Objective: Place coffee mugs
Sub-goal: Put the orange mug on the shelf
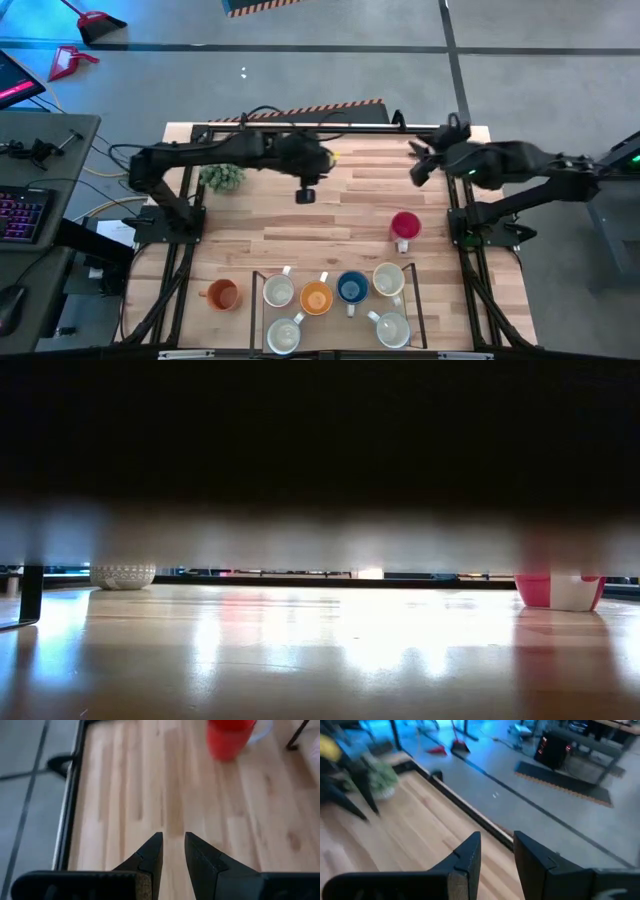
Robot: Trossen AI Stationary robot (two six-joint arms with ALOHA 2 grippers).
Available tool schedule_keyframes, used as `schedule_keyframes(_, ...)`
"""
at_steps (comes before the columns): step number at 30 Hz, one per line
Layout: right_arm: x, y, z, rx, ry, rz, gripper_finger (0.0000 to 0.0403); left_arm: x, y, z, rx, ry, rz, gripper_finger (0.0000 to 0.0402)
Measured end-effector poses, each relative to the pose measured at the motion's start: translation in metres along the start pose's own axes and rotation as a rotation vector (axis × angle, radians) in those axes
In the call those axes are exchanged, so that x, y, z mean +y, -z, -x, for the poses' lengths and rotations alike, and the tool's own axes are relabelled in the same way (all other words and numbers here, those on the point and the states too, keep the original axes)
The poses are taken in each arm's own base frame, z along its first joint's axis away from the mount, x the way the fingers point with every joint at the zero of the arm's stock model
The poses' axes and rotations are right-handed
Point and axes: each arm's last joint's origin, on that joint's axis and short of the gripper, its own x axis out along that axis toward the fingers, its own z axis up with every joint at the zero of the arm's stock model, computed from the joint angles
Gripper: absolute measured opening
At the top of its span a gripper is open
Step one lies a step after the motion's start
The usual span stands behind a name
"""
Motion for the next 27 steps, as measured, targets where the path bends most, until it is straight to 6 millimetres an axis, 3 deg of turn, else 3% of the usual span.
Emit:
schedule_keyframes(6, -0.009, -0.022, 0.016, -0.063, -0.047, 0.014, 0.0092, 0.006, -0.038, -0.024, -0.039, 0.064, -0.021, 0.0071)
schedule_keyframes(15, -0.01, -0.022, 0.017, -0.047, -0.052, 0.043, 0.0092, -0.003, -0.072, -0.046, -0.011, 0.141, 0.032, 0.0071)
schedule_keyframes(27, -0.009, -0.02, 0.017, -0.022, -0.088, 0.045, 0.0092, -0.04, -0.09, -0.054, -0.037, 0.228, 0.002, 0.0071)
